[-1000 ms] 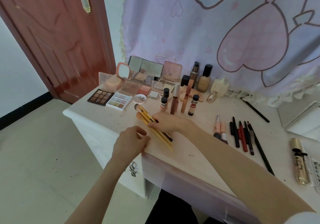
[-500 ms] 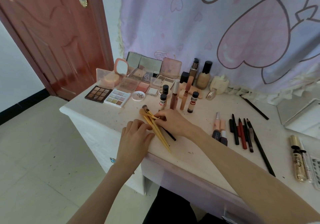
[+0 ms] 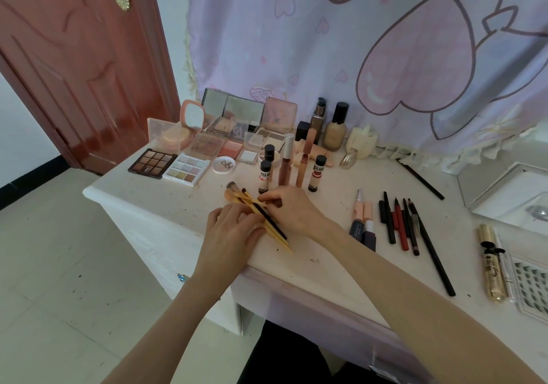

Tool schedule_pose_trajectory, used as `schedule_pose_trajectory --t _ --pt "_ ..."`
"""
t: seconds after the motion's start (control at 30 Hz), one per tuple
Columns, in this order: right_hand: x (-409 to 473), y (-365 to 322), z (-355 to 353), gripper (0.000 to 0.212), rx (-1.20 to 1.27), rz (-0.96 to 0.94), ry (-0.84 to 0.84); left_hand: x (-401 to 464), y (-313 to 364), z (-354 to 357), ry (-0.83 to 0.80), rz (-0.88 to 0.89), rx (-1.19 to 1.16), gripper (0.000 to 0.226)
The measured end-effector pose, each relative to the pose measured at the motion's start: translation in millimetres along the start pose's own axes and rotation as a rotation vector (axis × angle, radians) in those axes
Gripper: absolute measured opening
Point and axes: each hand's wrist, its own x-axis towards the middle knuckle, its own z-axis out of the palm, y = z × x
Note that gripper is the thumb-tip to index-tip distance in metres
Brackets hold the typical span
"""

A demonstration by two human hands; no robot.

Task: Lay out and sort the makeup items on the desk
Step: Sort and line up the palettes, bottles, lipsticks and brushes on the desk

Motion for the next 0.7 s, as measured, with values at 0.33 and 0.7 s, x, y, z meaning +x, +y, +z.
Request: schedule_pose_trajectory --t 0.33,0.7 --pt "-23.7 17.6 4.5 0.028 0.004 -0.023 0.162 3.7 -6.6 4.0 -0.055 0.187 0.026 0.028" --pt "-50.1 20.9 -4.6 0.035 -0.053 -0.059 0.014 0.0 5.0 4.0 -0.091 0.025 -0.173 0.034"
